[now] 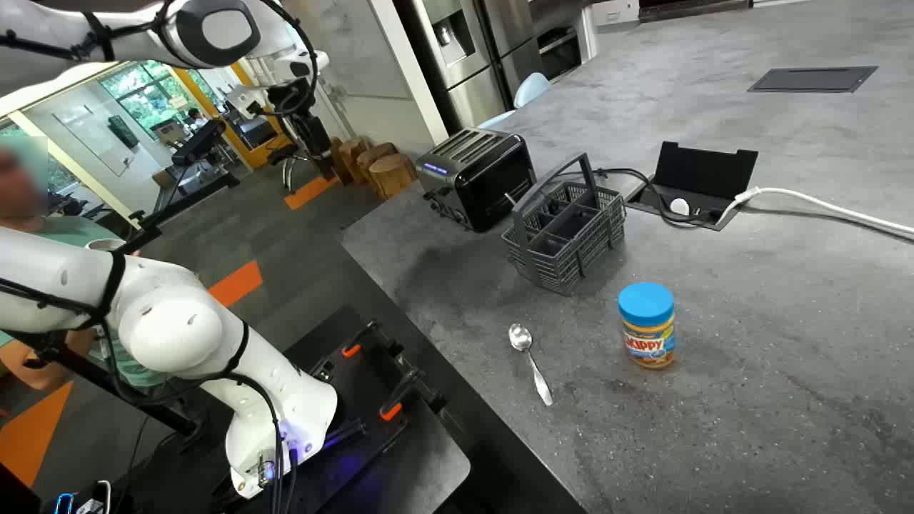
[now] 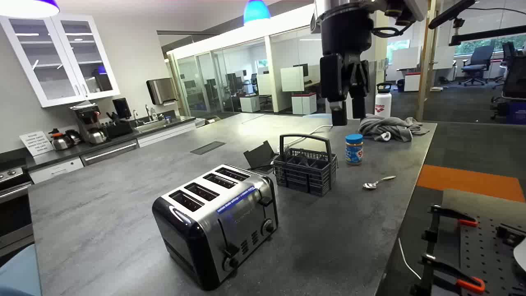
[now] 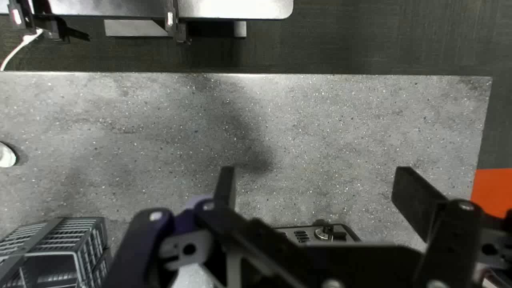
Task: Push the toaster lever up
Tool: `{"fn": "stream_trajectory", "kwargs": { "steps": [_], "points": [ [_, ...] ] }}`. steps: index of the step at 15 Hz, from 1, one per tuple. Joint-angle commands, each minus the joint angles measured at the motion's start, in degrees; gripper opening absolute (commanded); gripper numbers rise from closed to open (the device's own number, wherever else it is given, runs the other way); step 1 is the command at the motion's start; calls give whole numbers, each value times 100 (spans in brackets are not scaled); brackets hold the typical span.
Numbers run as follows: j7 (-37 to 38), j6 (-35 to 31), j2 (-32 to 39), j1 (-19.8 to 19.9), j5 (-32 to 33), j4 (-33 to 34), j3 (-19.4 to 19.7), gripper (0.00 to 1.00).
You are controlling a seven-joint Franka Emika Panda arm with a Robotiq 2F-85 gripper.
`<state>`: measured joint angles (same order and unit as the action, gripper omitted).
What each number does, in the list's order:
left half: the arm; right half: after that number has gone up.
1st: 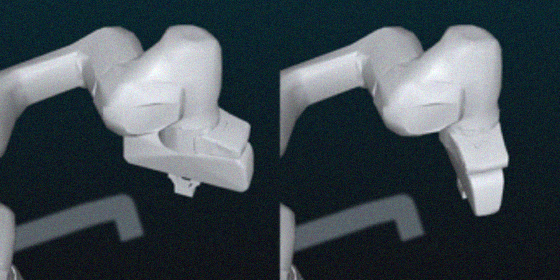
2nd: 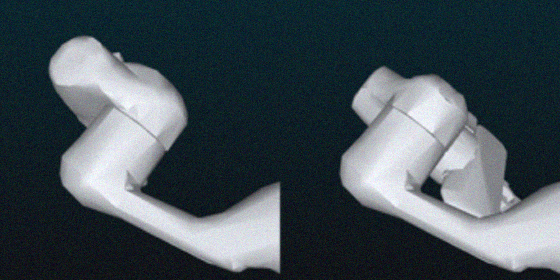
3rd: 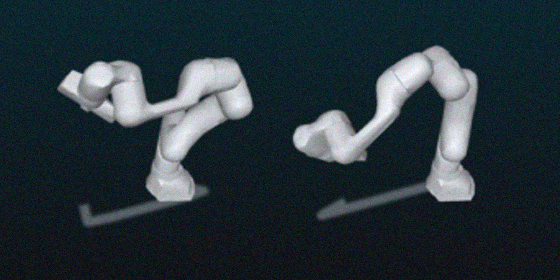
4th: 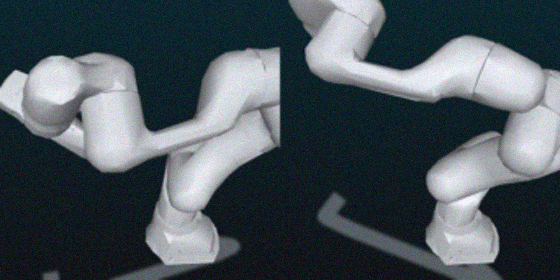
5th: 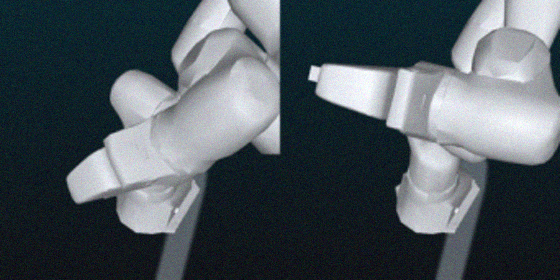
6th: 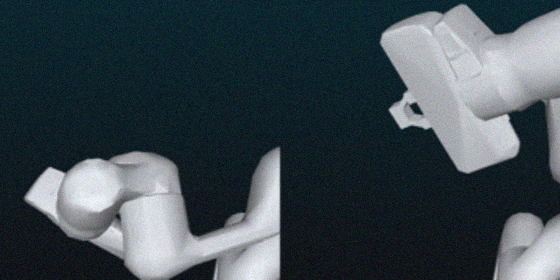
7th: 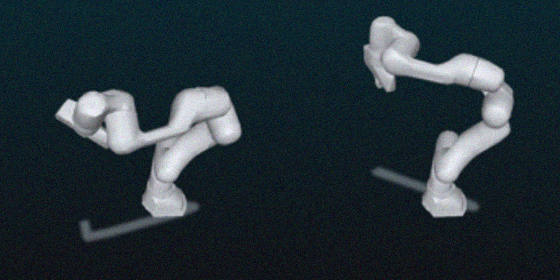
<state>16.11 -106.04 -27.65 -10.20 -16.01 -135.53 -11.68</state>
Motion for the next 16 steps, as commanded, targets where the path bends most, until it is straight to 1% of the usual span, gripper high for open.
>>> {"fn": "stream_trajectory", "kwargs": {
  "steps": [1,5,7,9,12,14,16],
  "points": [
    [-11,16,-1,32,-10,11,-25,100],
    [21,-19,22,42,21,8,-49,100],
    [19,-354,40,19,19,-112,-125,100],
    [99,-896,72,-2,58,-299,-270,100],
    [243,-1880,282,-36,169,-611,-555,100],
    [455,-2574,525,0,377,-802,-770,100],
    [816,-3269,859,64,693,-963,-958,100]
  ]
}}
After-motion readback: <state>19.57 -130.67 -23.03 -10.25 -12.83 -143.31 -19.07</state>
